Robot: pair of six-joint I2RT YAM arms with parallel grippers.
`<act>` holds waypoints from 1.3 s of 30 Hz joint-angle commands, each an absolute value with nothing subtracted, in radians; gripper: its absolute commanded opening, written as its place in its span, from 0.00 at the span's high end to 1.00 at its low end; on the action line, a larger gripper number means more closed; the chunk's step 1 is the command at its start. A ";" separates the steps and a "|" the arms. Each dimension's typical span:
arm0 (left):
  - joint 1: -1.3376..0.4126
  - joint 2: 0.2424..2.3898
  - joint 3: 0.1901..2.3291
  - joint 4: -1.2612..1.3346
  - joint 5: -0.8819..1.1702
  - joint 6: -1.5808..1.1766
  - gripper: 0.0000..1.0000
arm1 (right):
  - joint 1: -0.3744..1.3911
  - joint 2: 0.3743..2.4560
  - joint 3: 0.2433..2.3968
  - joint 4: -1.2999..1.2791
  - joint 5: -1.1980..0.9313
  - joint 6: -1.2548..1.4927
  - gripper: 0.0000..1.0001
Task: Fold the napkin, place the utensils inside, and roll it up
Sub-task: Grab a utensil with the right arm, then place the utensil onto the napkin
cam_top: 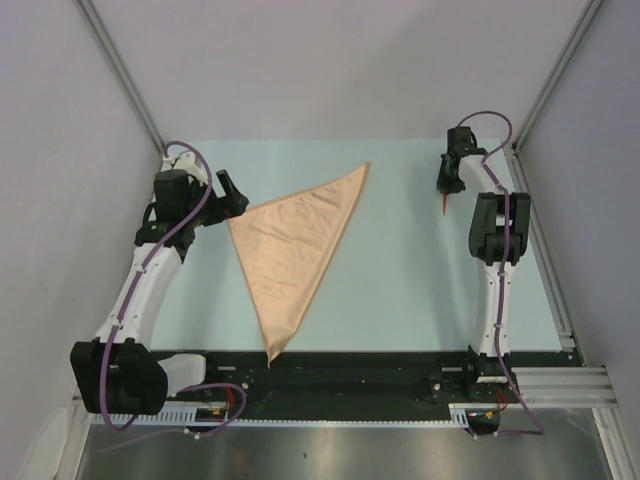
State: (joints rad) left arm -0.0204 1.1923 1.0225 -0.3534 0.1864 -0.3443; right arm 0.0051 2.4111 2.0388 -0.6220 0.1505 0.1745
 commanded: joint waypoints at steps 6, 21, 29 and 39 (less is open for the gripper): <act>-0.011 1.178 1.019 -0.325 0.210 -0.362 0.00 | 0.070 2.363 1.961 -0.696 0.098 0.288 1.00; -0.011 1.109 1.008 -0.311 0.238 -0.374 0.00 | 0.760 2.028 1.534 -0.380 0.101 1.037 1.00; -0.011 1.095 1.008 -0.311 0.242 -0.376 0.00 | 0.845 2.149 1.657 -0.443 0.162 1.156 1.00; -0.011 1.097 1.008 -0.310 0.255 -0.379 0.00 | 0.851 2.158 1.678 -0.523 0.270 1.183 1.00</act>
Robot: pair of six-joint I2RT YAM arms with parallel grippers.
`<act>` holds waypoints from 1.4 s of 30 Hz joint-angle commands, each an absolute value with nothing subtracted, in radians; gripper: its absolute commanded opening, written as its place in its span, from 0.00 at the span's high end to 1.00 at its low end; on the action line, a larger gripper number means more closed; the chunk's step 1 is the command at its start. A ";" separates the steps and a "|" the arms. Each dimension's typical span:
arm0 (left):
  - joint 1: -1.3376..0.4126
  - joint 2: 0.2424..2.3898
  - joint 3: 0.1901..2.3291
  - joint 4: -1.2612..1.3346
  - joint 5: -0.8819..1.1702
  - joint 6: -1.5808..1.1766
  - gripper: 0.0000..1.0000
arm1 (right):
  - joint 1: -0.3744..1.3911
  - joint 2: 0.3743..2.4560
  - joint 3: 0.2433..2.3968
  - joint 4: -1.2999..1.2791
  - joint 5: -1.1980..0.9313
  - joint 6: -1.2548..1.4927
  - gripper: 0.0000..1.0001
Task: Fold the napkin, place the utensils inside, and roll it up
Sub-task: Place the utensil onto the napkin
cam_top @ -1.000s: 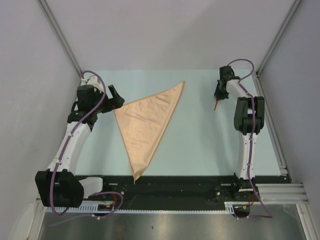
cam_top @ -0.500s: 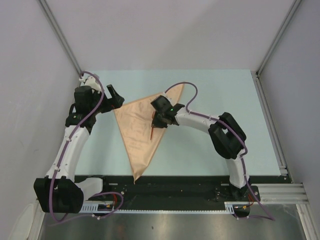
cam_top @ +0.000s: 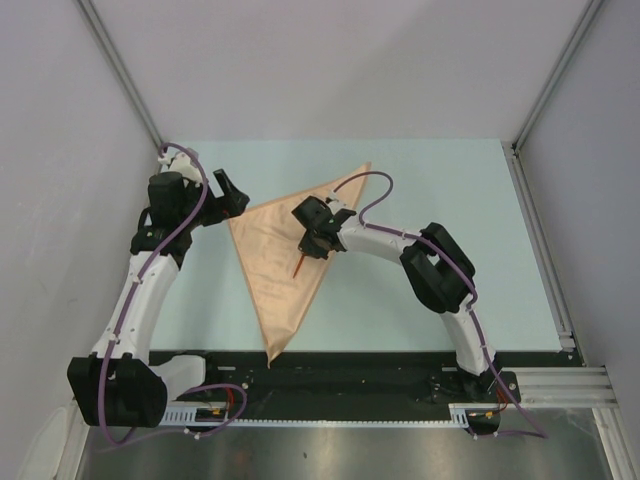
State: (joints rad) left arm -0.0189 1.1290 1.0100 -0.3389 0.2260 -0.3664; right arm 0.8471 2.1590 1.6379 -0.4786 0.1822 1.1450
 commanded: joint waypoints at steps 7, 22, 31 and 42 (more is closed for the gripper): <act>-0.011 1.100 1.008 -0.310 0.256 -0.380 0.00 | 0.845 2.169 1.672 -0.545 0.296 1.180 1.00; -0.011 1.106 1.008 -0.310 0.262 -0.380 0.00 | 0.827 2.194 1.663 -0.500 0.221 1.129 0.93; -0.011 1.111 1.011 -0.313 0.261 -0.380 0.00 | 0.824 2.169 1.648 -0.503 0.189 1.126 0.55; -0.011 1.112 1.009 -0.314 0.245 -0.374 0.00 | 0.714 1.931 1.500 -0.304 0.147 0.861 0.53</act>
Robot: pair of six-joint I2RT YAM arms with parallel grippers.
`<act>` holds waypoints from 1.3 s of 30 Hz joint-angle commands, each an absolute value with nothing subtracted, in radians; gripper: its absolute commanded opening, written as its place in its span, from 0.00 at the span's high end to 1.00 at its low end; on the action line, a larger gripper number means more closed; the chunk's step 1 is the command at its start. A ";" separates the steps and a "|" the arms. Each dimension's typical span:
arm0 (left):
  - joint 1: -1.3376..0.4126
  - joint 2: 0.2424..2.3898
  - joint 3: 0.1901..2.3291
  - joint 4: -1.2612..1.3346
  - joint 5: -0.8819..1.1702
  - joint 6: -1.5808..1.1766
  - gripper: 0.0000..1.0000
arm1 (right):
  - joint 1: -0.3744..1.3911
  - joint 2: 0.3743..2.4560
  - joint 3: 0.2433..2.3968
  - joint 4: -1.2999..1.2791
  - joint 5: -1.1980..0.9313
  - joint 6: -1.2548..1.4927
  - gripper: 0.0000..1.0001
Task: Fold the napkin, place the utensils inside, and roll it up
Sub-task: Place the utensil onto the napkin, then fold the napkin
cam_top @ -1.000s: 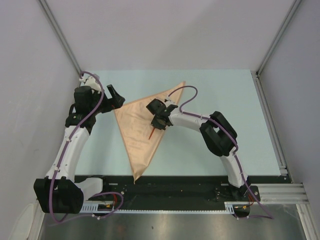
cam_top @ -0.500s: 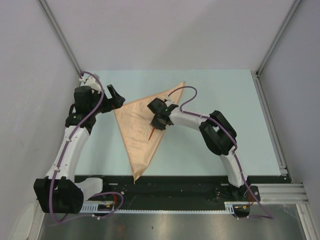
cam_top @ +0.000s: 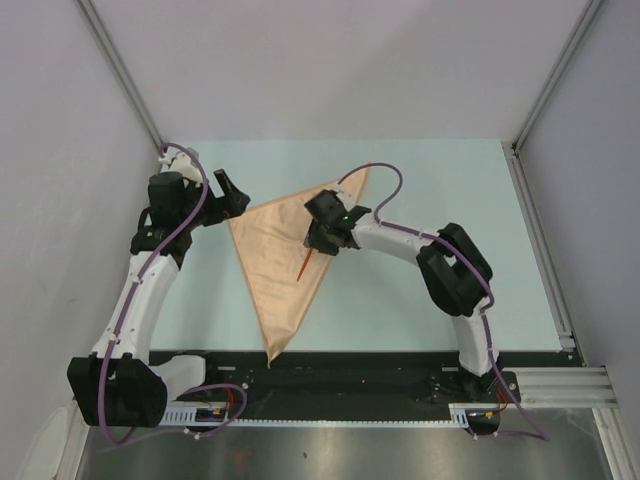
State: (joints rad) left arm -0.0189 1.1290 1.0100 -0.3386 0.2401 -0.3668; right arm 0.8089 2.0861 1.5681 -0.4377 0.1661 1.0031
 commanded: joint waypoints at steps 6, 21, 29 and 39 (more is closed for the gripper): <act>-0.011 1.118 1.009 -0.319 0.222 -0.368 0.00 | 0.478 1.928 1.410 -0.092 -0.125 0.612 0.53; -0.011 1.137 1.012 -0.334 0.157 -0.330 0.00 | 0.183 2.402 1.887 -0.141 -0.413 0.538 0.58; -0.011 1.154 1.019 -0.342 0.147 -0.325 0.01 | 0.175 2.598 2.127 -0.218 -0.453 0.584 0.58; -0.011 1.152 1.022 -0.345 0.150 -0.324 0.00 | 0.179 2.675 2.213 -0.221 -0.446 0.649 0.57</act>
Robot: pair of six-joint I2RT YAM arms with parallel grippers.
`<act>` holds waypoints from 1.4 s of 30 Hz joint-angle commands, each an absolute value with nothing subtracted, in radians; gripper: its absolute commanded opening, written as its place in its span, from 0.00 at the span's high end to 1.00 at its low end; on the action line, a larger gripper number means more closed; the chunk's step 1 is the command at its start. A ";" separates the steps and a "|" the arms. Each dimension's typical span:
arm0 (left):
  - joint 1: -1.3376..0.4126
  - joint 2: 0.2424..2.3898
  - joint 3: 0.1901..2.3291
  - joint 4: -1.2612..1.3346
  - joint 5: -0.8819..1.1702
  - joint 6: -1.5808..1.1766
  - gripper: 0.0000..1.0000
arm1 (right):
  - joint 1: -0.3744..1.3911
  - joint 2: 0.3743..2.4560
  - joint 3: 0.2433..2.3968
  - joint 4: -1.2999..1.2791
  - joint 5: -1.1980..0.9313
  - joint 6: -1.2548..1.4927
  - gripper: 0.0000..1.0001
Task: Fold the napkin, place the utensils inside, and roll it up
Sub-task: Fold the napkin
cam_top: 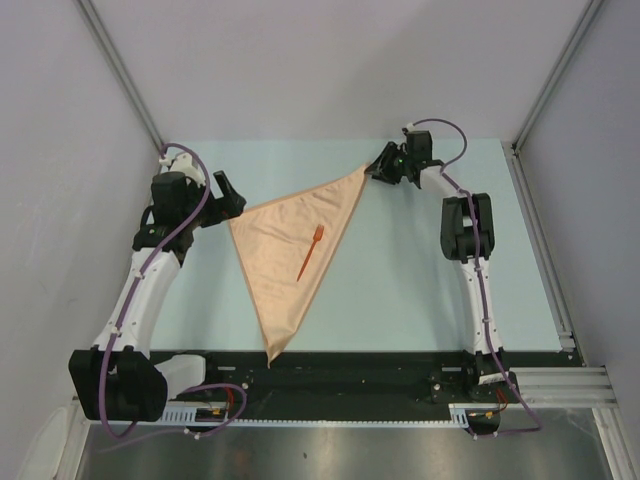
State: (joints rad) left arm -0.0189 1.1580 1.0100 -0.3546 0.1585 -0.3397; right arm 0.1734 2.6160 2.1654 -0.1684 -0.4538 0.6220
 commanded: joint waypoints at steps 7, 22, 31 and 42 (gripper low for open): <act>-0.011 1.152 1.023 -0.348 0.155 -0.324 0.00 | 0.193 2.753 2.321 -0.278 -0.419 0.673 0.58; -0.011 1.157 1.028 -0.351 0.170 -0.327 0.00 | 0.192 2.775 2.324 -0.291 -0.365 0.693 0.71; -0.011 1.161 1.029 -0.351 0.175 -0.327 0.00 | 0.198 2.775 2.307 -0.213 -0.403 0.739 0.90; -0.011 1.164 1.029 -0.354 0.173 -0.324 0.00 | 0.181 2.691 2.145 -0.011 -0.367 0.854 1.00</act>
State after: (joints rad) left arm -0.0189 1.1610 1.0100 -0.3614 0.1612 -0.3393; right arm 0.1879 2.7220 2.2440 -0.0513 -0.4244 0.8181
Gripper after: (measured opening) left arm 0.996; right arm 0.010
